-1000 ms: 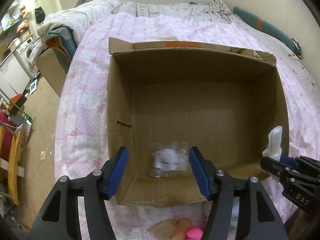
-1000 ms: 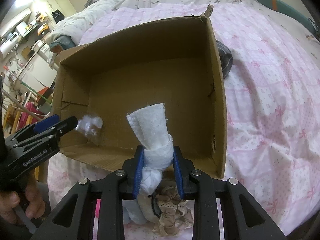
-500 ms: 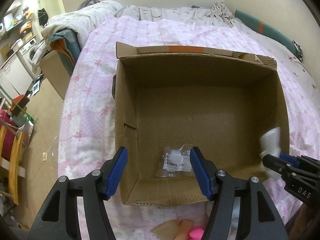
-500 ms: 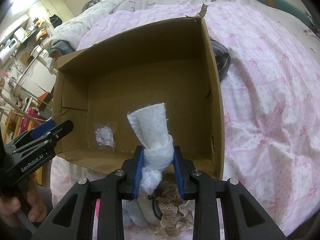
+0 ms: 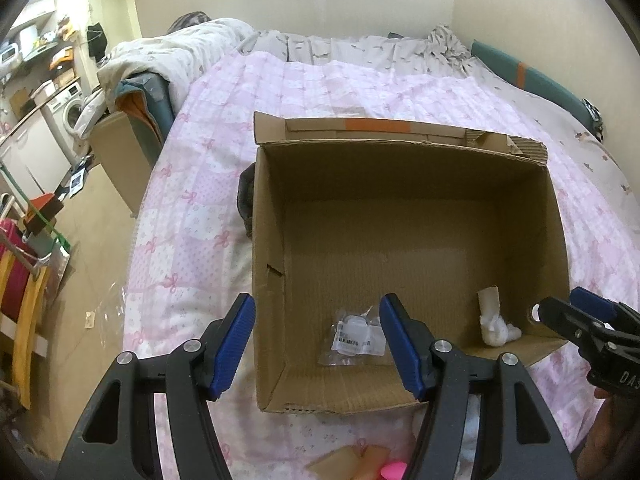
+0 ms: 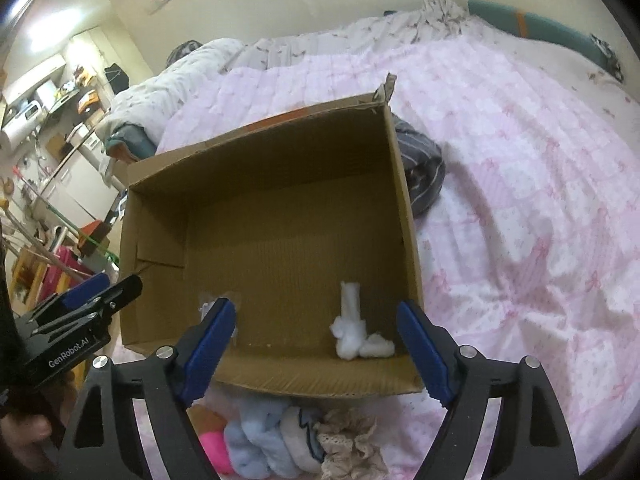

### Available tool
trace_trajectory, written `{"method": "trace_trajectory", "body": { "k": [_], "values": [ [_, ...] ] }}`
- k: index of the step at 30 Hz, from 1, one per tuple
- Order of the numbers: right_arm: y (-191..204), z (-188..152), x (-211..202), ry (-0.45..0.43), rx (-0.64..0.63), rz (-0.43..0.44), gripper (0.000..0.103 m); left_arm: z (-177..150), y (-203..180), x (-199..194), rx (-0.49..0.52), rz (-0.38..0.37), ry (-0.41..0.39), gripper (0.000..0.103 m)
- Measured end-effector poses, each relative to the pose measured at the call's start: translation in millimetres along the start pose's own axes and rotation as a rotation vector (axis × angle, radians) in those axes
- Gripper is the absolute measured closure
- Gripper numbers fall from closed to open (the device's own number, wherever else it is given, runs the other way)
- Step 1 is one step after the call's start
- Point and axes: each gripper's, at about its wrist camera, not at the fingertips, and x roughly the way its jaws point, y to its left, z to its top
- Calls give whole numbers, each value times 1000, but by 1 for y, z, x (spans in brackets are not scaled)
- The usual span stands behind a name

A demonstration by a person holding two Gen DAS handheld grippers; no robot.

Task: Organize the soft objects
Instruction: 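Open the right gripper to drop the white sock into the box, then lower the left gripper and grasp the tan cone-shaped piece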

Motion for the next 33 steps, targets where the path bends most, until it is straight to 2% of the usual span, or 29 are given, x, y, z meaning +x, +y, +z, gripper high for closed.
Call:
{"method": "trace_trajectory", "body": {
  "k": [2, 15, 24, 33],
  "values": [
    [2, 0, 0, 1, -8, -17, 8, 0, 1, -1, -4, 3, -2, 41],
    [-2, -5, -10, 14, 4, 3, 8, -8, 19, -21, -56, 28, -11, 41],
    [-7, -13, -25, -3, 17, -56, 8, -27, 36, -40, -125, 29, 13, 41],
    [3, -27, -38, 6, -17, -16, 8, -47, 38, -48, -130, 40, 49, 41]
  ]
}}
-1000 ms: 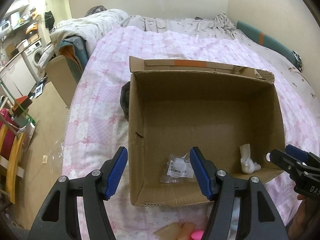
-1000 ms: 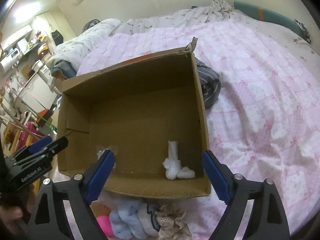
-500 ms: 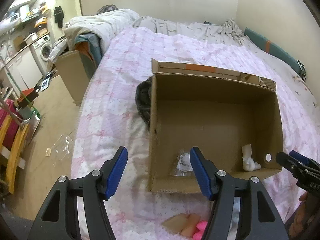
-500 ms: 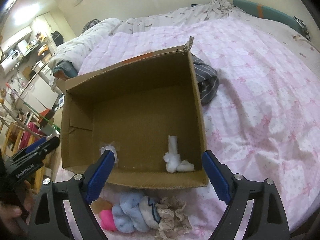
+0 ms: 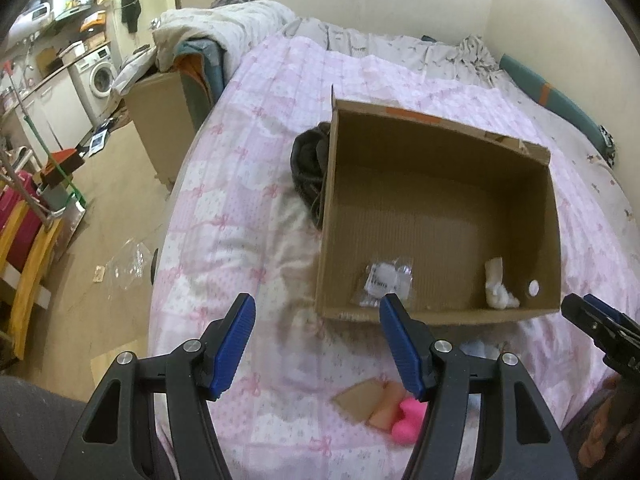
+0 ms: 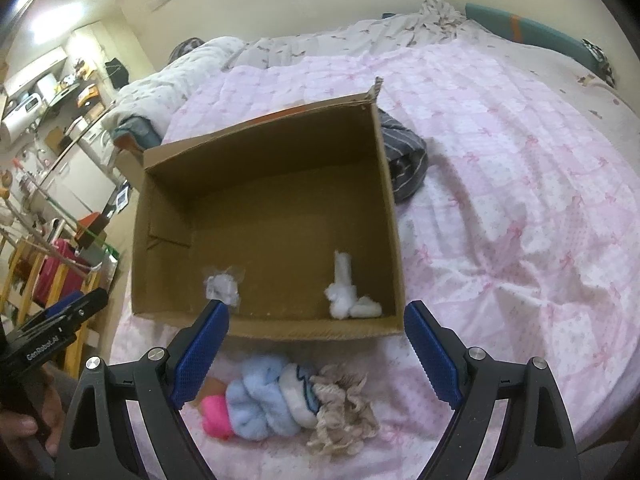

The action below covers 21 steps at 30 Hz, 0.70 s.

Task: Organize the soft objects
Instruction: 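Lower the left gripper and grasp the tan cone-shaped piece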

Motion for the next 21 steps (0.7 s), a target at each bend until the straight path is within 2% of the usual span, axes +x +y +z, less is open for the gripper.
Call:
{"method": "trace_trajectory", "body": {
  "k": [5, 6, 7, 9, 13, 16, 20, 21],
  "values": [
    [11, -14, -5, 23, -44, -1, 8, -11, -3, 2, 21, -3, 34, 41],
    [11, -17, -6, 27, -43, 2, 8, -13, -4, 2, 24, -11, 41, 40],
    [12, -19, -8, 28, -40, 5, 8, -15, -4, 3, 24, -21, 49, 32],
    [11, -23, -12, 28, -28, 21, 8, -18, -3, 5, 19, -42, 65, 27],
    [1, -27, -18, 24, 25, 20, 8, -19, 1, 12, -3, -42, 101, 27],
    [-7, -26, -17, 30, 71, 28, 8, -21, 8, 27, -56, -70, 165, 27],
    [-14, -27, -9, 58, 110, 30, 8, -34, 6, 59, -88, -132, 311, 28],
    [-14, -27, -7, 64, 113, 29, 8, -36, 5, 66, -95, -140, 340, 31]
  ]
}}
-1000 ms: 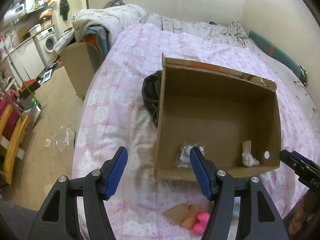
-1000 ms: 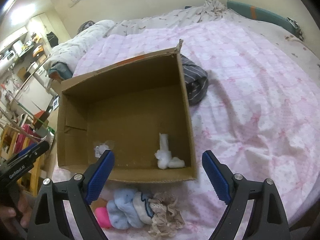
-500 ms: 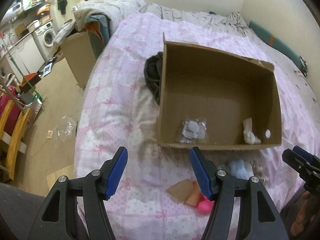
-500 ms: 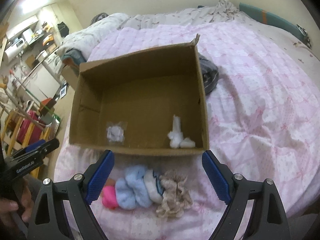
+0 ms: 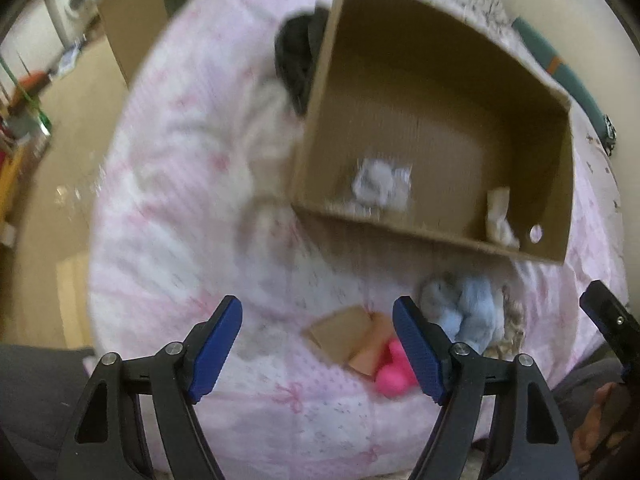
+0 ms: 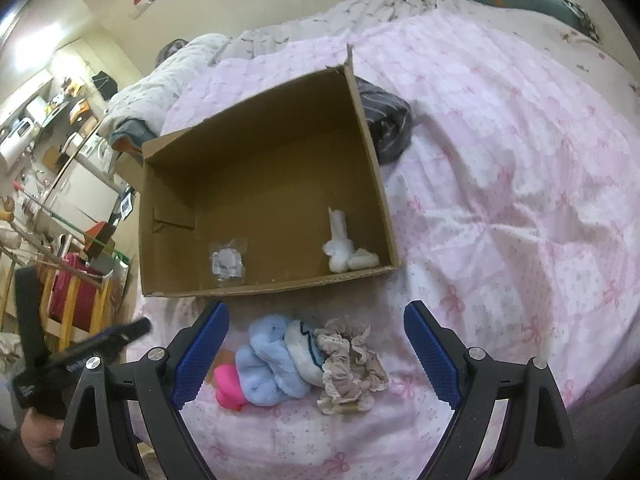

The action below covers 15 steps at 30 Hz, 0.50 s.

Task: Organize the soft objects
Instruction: 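Lower the left gripper and grasp the tan cone-shaped piece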

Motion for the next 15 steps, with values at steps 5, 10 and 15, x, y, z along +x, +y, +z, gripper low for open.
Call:
{"method": "trace_trajectory", "body": {
  "k": [5, 10, 15],
  "values": [
    [-1, -1, 8, 32, 13, 8, 8, 4, -3, 41, -14, -48, 146, 37],
    [-3, -1, 15, 56, 18, 6, 8, -1, 0, 61, -64, -66, 230, 53],
    [-6, -1, 19, 69, 37, 8, 8, -6, -6, 69, -59, -112, 274, 76]
  ]
}}
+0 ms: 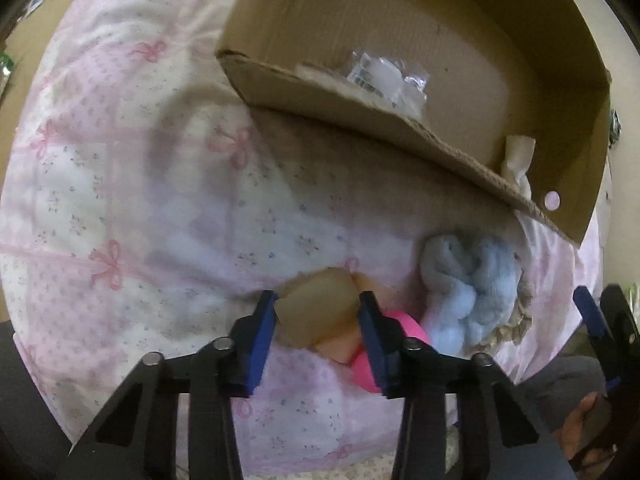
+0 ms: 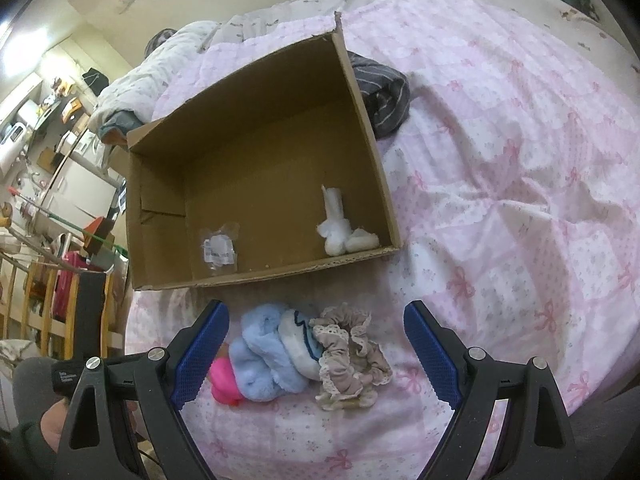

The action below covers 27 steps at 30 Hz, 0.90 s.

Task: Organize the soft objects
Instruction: 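Lower the left gripper and grasp the tan cone-shaped piece, then grasp the pink sponge with the right gripper and lift it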

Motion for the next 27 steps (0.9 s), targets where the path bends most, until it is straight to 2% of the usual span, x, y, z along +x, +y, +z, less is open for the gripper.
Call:
{"method": "trace_trajectory", "body": {
  "k": [1, 3, 4, 12, 15, 18, 20, 21, 22, 27],
  "values": [
    [0, 0, 1, 5, 2, -1, 8, 0, 1, -1, 0, 16, -7, 88],
    [0, 0, 3, 8, -1, -7, 8, 1, 5, -3, -19, 4, -13, 92],
    [1, 1, 4, 8, -5, -10, 8, 1, 6, -6, -26, -10, -22, 92],
    [2, -2, 4, 13, -9, 7, 8, -13, -3, -63, 21, 26, -195, 93],
    [8, -6, 7, 63, -18, 71, 8, -20, -6, -79, 41, 33, -239, 93],
    [22, -16, 20, 169, -30, 194, 9, -21, -7, -85, 52, 41, -257, 93],
    [32, -23, 36, 280, -18, 260, 25, -20, -8, -85, 49, 41, -258, 93],
    [36, -27, 43, 314, -11, 266, 38, -21, -6, -85, 47, 43, -261, 93],
    [40, -31, 50, 342, -6, 270, 45, -20, -5, -87, 44, 45, -265, 93],
    [65, -44, 77, 393, -4, 256, 45, -16, 1, -88, 22, 47, -276, 93]
  ]
}}
